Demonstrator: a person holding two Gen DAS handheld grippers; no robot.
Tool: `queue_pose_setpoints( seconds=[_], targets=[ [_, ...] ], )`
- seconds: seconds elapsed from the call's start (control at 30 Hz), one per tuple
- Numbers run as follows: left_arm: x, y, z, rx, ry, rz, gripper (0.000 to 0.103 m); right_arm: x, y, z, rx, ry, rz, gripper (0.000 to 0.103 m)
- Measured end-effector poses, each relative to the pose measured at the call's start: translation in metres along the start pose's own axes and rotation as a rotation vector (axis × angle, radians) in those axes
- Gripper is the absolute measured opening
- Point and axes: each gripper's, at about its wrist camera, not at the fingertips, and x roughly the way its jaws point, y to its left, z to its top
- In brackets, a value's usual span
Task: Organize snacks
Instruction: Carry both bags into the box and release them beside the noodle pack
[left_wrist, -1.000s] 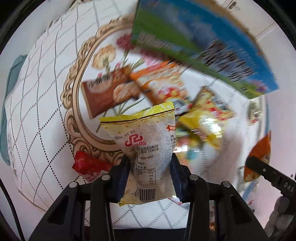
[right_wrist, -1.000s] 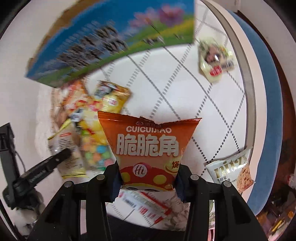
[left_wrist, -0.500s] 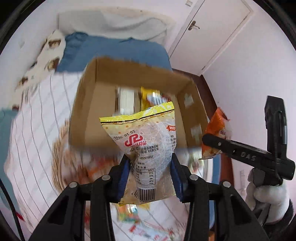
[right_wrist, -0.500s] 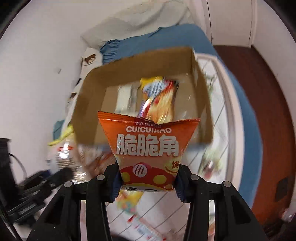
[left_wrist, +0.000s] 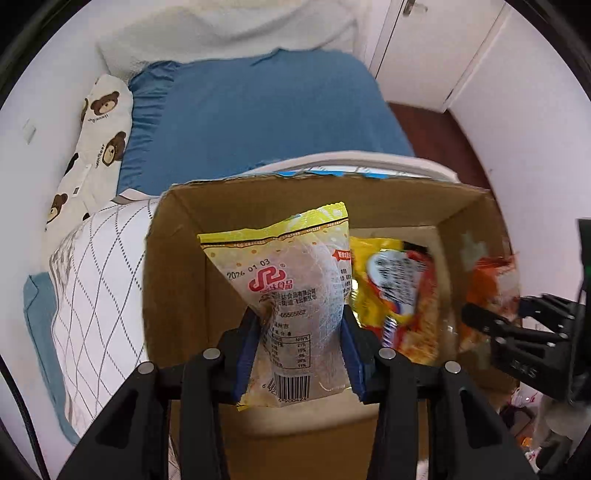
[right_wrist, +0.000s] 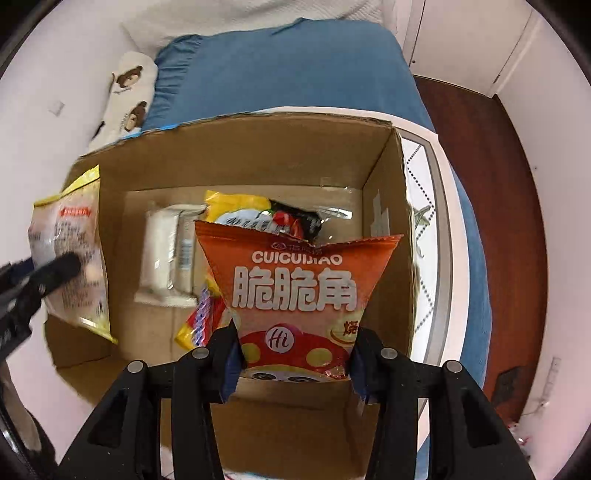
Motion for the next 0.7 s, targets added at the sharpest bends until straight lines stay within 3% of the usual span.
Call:
queue_pose_setpoints(
  seconds=[0.03,0.1,0.13,0.17,0.27,0.7],
  targets=[
    [0.007,0.002,0.005,-0.003,0.018,0.011,0.039,0.004,-0.001,0.004,0.008,0.008,-0.011,0.059],
    [0.016,0.006,0.014,-0.004,0.059,0.021,0.04,0.007,-0.004,0.009,0.025,0.006,-0.019,0.093],
    [0.022,0.008,0.017,-0.006,0.074,0.022,0.041,0.009,-0.005,0.013,0.031,0.004,-0.011,0.094],
    [0.025,0.011,0.019,-0.01,0.076,0.029,0.05,0.008,-0.005,0.015,0.046,0.002,-0.005,0.094],
    [0.028,0.017,0.02,-0.024,0.057,0.04,0.094,0.009,-0.006,0.016,0.057,0.002,0.016,0.099],
    [0.022,0.013,-0.011,-0.045,0.036,0.041,0.095,0.022,-0.001,-0.001,0.087,-0.034,0.029,0.101]
  ],
)
